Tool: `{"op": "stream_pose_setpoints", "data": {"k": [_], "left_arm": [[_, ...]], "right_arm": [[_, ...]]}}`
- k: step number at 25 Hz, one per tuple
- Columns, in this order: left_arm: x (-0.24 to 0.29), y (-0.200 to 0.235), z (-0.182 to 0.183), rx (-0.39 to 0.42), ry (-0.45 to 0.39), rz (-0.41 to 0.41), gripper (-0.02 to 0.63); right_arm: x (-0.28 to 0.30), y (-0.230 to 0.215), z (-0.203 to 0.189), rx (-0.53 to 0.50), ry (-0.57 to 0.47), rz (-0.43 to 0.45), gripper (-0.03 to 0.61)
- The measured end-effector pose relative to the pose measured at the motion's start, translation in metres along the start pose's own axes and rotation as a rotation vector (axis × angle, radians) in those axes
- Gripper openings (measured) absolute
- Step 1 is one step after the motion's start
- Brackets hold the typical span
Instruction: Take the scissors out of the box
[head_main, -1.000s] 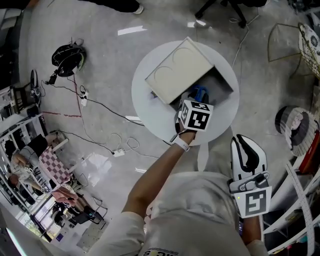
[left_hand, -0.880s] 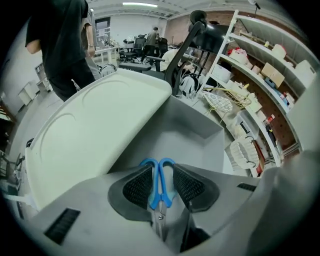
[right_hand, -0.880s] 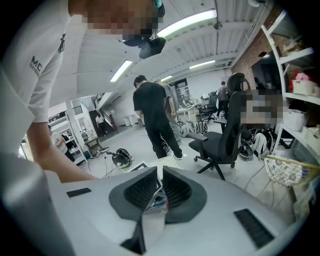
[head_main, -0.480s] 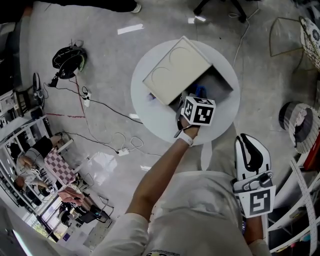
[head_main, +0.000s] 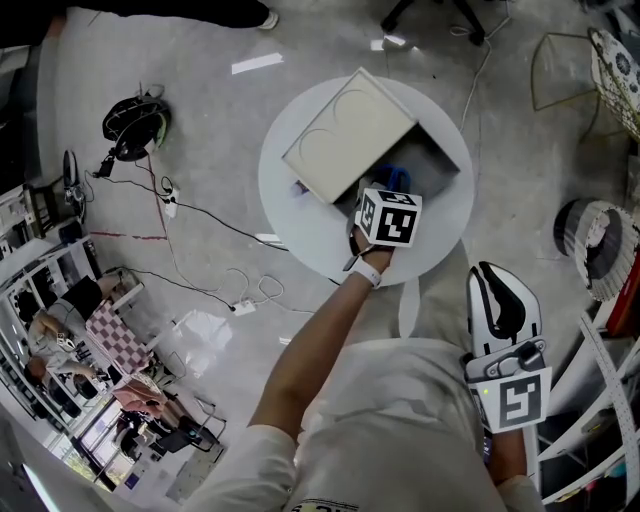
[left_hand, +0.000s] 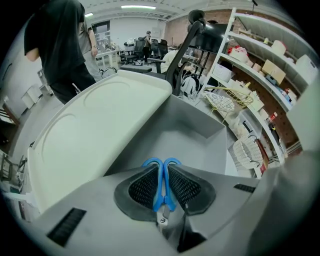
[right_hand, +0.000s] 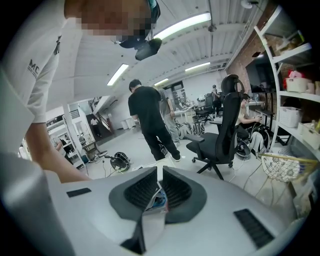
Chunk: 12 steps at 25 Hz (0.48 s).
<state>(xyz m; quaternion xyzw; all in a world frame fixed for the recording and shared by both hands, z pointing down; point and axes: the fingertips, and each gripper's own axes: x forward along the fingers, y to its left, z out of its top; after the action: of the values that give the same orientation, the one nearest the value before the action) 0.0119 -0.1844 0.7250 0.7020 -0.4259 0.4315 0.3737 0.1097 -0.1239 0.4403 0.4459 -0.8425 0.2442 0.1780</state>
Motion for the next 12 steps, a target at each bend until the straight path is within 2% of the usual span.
{"op": "stream_pose_setpoints", "data": {"k": [6, 12], "left_arm": [[-0.028, -0.013, 0.001, 0.041, -0.080, -0.008, 0.069], [-0.069, -0.016, 0.001, 0.047, -0.170, -0.017, 0.069]], "right_arm": [[-0.012, 0.012, 0.002, -0.022, -0.025, -0.008, 0.074], [-0.026, 0.029, 0.004, -0.043, -0.060, -0.018, 0.074]]}}
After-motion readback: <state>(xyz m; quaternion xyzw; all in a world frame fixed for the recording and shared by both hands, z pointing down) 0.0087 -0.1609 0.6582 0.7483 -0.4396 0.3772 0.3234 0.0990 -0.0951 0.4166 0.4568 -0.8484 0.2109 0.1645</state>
